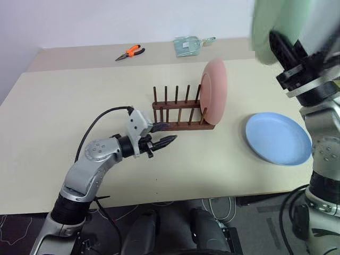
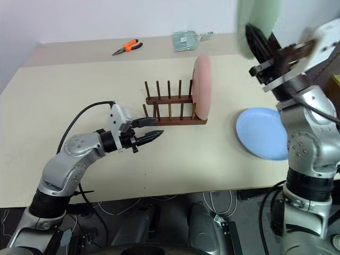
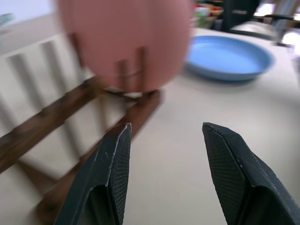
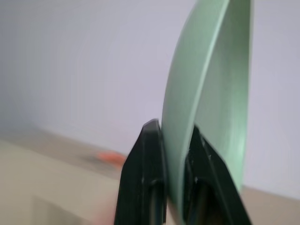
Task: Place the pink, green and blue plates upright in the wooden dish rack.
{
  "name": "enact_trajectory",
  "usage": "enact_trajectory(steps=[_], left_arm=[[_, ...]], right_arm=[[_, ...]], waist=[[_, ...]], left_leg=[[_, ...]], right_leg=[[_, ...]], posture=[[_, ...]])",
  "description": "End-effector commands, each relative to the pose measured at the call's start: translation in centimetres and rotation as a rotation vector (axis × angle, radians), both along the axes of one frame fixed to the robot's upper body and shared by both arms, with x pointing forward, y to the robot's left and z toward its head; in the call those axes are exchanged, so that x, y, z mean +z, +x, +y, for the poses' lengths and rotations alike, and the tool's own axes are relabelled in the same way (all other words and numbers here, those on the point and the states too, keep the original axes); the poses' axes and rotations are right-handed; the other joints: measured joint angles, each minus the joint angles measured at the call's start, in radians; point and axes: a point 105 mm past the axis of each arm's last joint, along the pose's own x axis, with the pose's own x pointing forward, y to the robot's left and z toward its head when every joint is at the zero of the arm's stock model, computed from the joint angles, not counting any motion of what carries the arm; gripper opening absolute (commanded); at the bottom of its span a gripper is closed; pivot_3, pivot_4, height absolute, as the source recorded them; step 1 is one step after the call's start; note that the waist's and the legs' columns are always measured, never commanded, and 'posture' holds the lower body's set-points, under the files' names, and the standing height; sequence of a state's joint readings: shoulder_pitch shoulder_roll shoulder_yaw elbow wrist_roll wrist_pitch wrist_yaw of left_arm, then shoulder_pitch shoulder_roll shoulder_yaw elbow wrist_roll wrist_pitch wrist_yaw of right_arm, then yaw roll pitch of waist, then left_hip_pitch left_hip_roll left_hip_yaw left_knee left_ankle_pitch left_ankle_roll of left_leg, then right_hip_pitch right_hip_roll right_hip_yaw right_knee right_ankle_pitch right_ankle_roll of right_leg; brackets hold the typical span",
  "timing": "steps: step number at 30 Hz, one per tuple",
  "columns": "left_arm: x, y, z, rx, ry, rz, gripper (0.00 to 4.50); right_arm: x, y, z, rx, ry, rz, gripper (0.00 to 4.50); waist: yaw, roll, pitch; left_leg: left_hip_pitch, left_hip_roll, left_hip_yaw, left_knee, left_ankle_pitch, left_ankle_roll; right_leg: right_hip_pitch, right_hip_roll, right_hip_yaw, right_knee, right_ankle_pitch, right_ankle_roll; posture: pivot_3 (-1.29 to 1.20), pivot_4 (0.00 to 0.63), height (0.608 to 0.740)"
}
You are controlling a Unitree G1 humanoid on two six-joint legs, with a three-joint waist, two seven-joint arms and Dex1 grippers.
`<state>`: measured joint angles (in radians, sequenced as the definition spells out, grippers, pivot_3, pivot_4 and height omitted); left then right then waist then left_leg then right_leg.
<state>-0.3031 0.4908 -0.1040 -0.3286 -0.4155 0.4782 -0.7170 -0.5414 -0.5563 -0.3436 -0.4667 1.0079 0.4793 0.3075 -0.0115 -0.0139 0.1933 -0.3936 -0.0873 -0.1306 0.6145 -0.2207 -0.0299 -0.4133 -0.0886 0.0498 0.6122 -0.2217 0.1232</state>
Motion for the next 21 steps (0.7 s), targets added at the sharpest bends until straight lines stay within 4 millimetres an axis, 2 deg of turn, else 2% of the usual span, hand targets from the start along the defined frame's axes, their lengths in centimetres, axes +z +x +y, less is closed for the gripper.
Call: enact_trajectory(steps=[1,4,6,9,14,21], left_arm=[[0.5,0.3,1.9,0.055,0.002,-0.051,2.45],[0.4,0.3,3.5,0.102,0.006,-0.053,2.45],[0.4,0.1,3.9,0.116,0.003,-0.054,2.45],[0.4,-0.2,4.0,0.117,-0.005,-0.051,2.45],[0.2,-0.6,3.6,0.116,-0.014,-0.044,2.45],[0.2,-0.9,3.1,0.092,-0.025,-0.034,2.45]], right_arm=[[0.8,-2.6,3.5,0.261,0.163,0.066,0.04],[-1.3,-2.9,7.1,0.355,0.188,0.204,0.04],[-3.1,-2.1,8.5,0.314,0.146,0.284,0.04],[-4.6,-1.6,9.5,0.288,0.116,0.337,0.04],[-6.3,-0.3,9.8,0.208,0.073,0.389,0.04],[-7.6,1.5,9.3,0.074,0.002,0.41,0.04]], waist=[[0.0,0.0,0.0],[-0.006,0.001,0.0],[-0.003,0.001,0.0],[0.002,0.001,0.0],[0.0,0.001,0.0],[-0.003,0.001,0.0]], left_leg=[[0.0,0.0,0.0,0.0,0.0,0.0],[0.0,0.0,0.001,-0.001,0.0,0.0],[0.0,0.001,0.0,-0.001,0.0,0.0],[-0.003,0.0,0.001,0.0,0.0,0.0],[-0.011,-0.001,0.001,0.001,0.001,-0.001],[-0.011,0.0,0.001,0.001,0.001,-0.001]], right_leg=[[0.0,0.0,0.0,0.0,0.0,0.0],[-0.001,0.0,0.0,0.0,0.0,-0.001],[-0.002,0.0,0.0,0.001,0.0,-0.001],[-0.004,-0.001,0.0,0.0,0.0,-0.001],[-0.014,-0.001,0.0,0.002,0.002,0.002],[-0.014,0.001,0.0,0.002,0.003,0.001]], posture=[[0.0,0.15,0.74],[0.0,0.15,0.74],[0.0,0.15,0.74],[0.0,0.15,0.74],[0.0,0.15,0.74],[0.0,0.15,0.74]])
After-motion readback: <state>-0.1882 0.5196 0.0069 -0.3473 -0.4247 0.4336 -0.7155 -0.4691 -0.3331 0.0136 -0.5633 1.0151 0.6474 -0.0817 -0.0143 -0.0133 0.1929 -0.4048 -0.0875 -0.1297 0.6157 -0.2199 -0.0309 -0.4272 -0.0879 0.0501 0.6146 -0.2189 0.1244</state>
